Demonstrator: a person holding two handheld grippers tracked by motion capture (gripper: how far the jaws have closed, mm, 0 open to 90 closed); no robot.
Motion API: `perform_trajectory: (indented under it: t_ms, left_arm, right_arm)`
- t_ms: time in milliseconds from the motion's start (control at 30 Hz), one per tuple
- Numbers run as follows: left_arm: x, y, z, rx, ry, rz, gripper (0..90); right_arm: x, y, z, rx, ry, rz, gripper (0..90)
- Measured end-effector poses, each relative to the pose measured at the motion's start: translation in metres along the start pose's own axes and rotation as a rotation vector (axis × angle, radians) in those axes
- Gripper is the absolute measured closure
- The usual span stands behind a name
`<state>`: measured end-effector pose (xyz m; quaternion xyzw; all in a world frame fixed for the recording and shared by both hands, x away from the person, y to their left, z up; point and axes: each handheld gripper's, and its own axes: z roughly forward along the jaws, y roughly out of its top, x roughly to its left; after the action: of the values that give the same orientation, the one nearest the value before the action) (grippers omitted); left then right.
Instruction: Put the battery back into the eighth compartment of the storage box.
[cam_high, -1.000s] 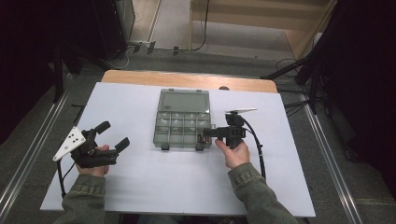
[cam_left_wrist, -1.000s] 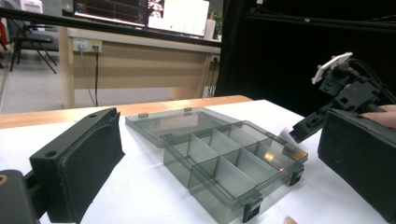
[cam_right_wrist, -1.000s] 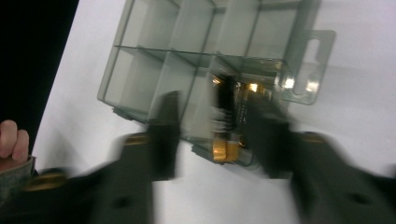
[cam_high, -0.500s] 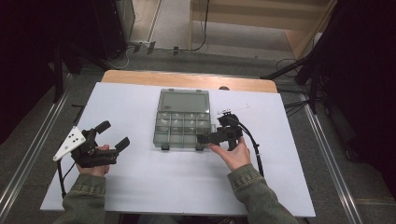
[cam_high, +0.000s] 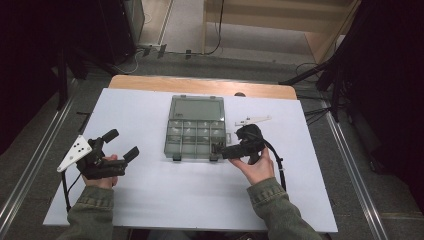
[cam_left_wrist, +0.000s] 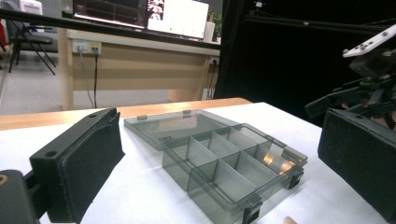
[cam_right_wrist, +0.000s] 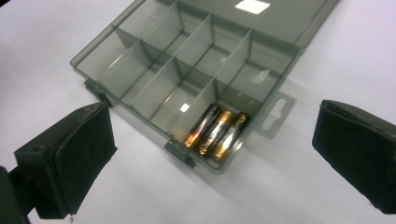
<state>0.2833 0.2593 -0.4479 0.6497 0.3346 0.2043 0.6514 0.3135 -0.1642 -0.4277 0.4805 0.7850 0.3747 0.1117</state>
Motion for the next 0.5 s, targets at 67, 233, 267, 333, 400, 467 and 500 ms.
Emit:
perform_trajectory:
  t_ms: [67,233,267,333,400,467,500]
  left_arm:
    - [0.001,0.0,0.002,-0.006,-0.005,-0.009,0.0]
    - [0.004,0.0,0.004,-0.022,-0.01,-0.047,0.0]
    - [0.004,0.0,0.004,-0.023,-0.01,-0.048,0.0]
    - [0.004,-0.001,0.005,-0.024,-0.01,-0.047,0.0]
    - [0.004,-0.001,0.005,-0.023,-0.01,-0.045,0.0]
    - [0.005,-0.001,0.005,-0.02,-0.008,-0.045,0.0]
    - [0.005,-0.001,0.005,-0.02,-0.006,-0.044,0.0]
  right_arm:
    - [-0.002,-0.002,-0.007,-0.034,-0.013,-0.01,0.0]
    - [-0.01,-0.012,-0.021,-0.092,-0.026,-0.01,0.0]
    - [-0.012,-0.015,-0.024,-0.103,-0.034,-0.015,0.0]
    - [-0.015,-0.02,-0.028,-0.118,-0.035,-0.024,0.0]
    - [-0.017,-0.024,-0.033,-0.126,-0.049,-0.038,0.0]
    - [-0.019,-0.029,-0.04,-0.149,-0.047,-0.054,0.0]
    - [-0.02,-0.032,-0.042,-0.167,-0.046,-0.057,0.0]
